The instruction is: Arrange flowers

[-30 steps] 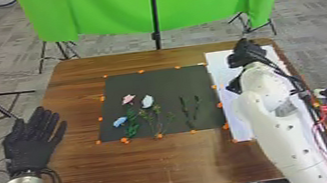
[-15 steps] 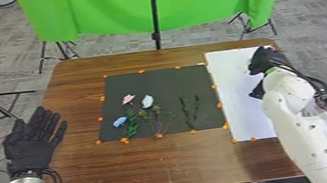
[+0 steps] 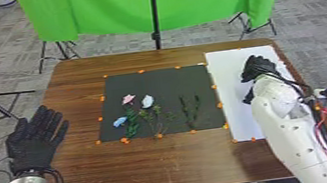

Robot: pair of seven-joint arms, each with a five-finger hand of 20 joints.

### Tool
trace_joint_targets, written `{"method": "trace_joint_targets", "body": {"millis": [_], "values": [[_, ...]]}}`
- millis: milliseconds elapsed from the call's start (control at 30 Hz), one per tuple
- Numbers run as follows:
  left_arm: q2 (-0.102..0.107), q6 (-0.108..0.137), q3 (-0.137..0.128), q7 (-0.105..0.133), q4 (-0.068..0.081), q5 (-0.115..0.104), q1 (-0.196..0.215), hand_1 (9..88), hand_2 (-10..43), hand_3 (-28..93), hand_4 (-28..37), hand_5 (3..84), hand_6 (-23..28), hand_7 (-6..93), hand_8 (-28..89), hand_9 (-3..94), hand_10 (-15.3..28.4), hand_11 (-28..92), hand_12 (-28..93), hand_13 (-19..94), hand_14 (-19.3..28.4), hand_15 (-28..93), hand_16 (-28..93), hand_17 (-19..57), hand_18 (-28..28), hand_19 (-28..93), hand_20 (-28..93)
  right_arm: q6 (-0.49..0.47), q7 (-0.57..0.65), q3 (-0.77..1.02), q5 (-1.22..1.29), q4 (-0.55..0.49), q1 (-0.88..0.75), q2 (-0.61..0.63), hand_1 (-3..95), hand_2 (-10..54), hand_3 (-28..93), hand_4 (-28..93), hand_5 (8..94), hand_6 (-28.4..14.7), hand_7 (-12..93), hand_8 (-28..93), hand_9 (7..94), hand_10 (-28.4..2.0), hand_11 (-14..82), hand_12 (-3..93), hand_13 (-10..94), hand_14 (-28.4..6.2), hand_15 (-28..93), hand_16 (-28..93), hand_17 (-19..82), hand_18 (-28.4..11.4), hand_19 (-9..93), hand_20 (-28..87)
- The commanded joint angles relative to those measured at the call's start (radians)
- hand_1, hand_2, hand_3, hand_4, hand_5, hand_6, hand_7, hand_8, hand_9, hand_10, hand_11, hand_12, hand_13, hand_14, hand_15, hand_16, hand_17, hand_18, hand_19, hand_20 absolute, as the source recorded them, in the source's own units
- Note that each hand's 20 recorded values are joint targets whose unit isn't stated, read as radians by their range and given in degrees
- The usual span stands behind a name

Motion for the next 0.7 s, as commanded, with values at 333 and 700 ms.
{"method": "trace_joint_targets", "body": {"millis": [333, 700], "values": [[-0.012, -0.007, -0.002, -0.012, 0.004, -0.009, 0.017, 28.5, 14.2, 78, -28.3, 49.9, 8.7, 20.3, -11, 42.8, 15.6, 28, 13, 31, 16.1, 48, -7, -5.6, 16.2, 40, 17, 0.227, -0.048, -0.104, -0.034, -0.016, -0.022, 0.016, 63.6, -9.5, 70, -28, 77.6, 0.1, 33, 2, 85.4, -9.3, 13.3, 44.2, 67, -7.4, 48, 43, 32, -22.3, 83, 39], [-0.009, -0.017, 0.003, -0.025, 0.012, -0.007, 0.003, 28.3, 14.2, 78, -28.3, 49.9, 8.7, 20.3, -11, 42.8, 15.6, 28, 13, 31, 16.1, 48, -7, -5.6, 16.2, 40, 17, 0.189, -0.188, -0.293, -0.084, -0.248, -0.042, -0.062, 63.3, -9.5, 71, -28, 77.6, -0.3, 34, 4, 85.3, -9.7, 13.1, 45.1, 67, -7.6, 49, 44, 33, -22.3, 84, 39]]}}
